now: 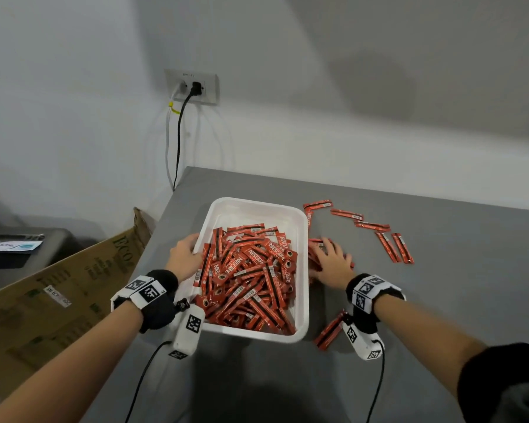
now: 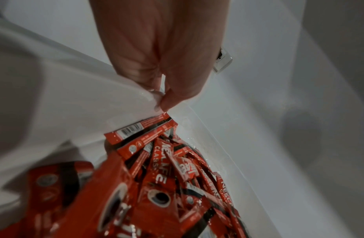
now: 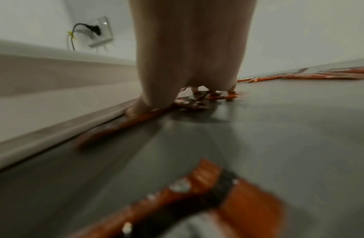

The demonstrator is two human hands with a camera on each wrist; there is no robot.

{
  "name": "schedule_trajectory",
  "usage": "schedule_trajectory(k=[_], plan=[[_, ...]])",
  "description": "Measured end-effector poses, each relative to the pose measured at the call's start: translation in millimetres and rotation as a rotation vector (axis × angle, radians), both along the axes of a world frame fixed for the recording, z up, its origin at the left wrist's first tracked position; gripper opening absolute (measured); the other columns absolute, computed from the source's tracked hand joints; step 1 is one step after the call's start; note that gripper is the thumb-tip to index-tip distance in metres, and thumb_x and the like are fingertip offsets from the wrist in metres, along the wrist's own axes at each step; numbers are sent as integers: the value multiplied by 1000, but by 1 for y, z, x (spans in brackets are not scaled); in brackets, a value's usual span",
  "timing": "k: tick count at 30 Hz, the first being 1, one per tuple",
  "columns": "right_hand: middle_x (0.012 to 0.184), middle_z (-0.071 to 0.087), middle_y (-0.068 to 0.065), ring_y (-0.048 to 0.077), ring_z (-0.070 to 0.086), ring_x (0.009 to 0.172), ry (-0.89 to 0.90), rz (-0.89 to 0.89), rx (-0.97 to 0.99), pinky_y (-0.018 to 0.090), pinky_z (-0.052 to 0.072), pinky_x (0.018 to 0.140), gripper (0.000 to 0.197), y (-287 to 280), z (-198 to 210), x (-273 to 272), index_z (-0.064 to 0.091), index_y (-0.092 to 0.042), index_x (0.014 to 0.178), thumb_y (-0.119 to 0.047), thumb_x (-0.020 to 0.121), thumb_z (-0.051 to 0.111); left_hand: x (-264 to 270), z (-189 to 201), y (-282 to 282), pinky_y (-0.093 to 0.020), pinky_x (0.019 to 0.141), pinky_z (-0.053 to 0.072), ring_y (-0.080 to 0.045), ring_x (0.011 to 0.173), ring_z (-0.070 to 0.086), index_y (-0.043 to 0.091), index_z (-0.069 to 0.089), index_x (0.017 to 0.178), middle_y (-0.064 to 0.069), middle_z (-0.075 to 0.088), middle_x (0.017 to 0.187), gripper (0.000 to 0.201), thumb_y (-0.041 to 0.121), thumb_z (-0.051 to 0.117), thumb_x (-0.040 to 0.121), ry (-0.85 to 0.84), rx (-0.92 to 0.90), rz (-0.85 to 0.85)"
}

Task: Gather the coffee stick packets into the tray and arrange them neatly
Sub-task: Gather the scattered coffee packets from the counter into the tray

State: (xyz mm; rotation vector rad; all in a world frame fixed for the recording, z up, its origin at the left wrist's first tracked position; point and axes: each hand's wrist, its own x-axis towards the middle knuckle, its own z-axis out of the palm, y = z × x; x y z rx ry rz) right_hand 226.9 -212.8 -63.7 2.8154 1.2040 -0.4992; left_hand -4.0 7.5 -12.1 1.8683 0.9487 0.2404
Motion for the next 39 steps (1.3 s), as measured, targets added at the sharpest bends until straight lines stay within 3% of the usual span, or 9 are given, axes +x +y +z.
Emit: schedule_trajectory(k=[3, 7, 13, 19, 23, 25, 30, 35, 39], plan=[[145, 32, 11, 31, 33, 127, -72, 39, 100, 44, 35, 104, 52, -12, -3, 6, 29, -21, 145, -37, 98, 44, 1, 0, 1, -32, 89, 44, -17, 95, 55, 11, 48, 134, -12, 60, 124, 44, 13, 58, 91, 5, -11, 11], [125, 46, 15, 29, 54, 103, -86, 15, 178, 30, 44, 84, 44, -22, -7, 10, 35, -10, 142, -9, 98, 44, 0, 0, 3, -35, 94, 44, -24, 109, 57, 14, 47, 135, -10, 58, 127, 49, 18, 62, 89, 23, -47, 35], [104, 58, 20, 28, 55, 91, 33, -194, 488, 29, 40, 76, 21, -14, 25, 26, 56, 4, 109, -9, 98, 45, 0, -1, 4, -36, 93, 44, -26, 110, 58, 14, 46, 136, -13, 58, 127, 52, 19, 64, 87, 12, -81, 44], [96, 54, -2, 6, 49, 79, 87, 8, 714, -1, 34, 65, 17, 21, 79, -24, 61, -6, 104, -18, 94, 56, 1, -2, 4, -36, 90, 47, -28, 108, 59, 12, 44, 136, -15, 58, 127, 50, 17, 61, 89, 15, -51, 32], [117, 55, -3, 9, 51, 99, 224, 118, 573, 21, 41, 89, 44, 24, 77, -38, 57, -18, 124, -47, 91, 50, 3, -3, 3, -34, 83, 47, -24, 98, 59, 10, 44, 136, -16, 59, 125, 50, 15, 61, 89, -2, -59, 34], [123, 54, 2, 14, 50, 111, 173, 52, 523, 31, 41, 97, 41, 3, 68, -24, 53, -19, 127, -43, 95, 46, 2, -4, 3, -32, 82, 46, -23, 97, 58, 10, 43, 136, -16, 58, 125, 50, 14, 60, 90, -3, -50, 36], [118, 54, 4, 18, 51, 111, 168, 37, 195, 28, 41, 95, 42, -47, 20, -13, 55, -16, 126, -30, 87, 65, 2, -6, 4, -34, 83, 47, -25, 98, 60, 10, 43, 137, -17, 58, 125, 50, 13, 60, 90, -11, -68, 37], [90, 62, 4, 21, 60, 86, 145, 29, 270, 26, 46, 73, 3, -51, 5, -17, 63, -12, 89, -10, 86, 64, 3, -6, 5, -32, 83, 43, -28, 108, 58, 8, 44, 136, -17, 59, 126, 48, 12, 58, 90, 13, -26, 26], [83, 60, 8, 25, 62, 79, 222, -19, 347, 25, 45, 64, 27, -68, 28, -12, 44, -20, 78, 6, 85, 45, 2, -7, 5, -31, 83, 42, -28, 109, 57, 8, 45, 135, -17, 58, 125, 45, 11, 56, 91, 20, -12, 24]])
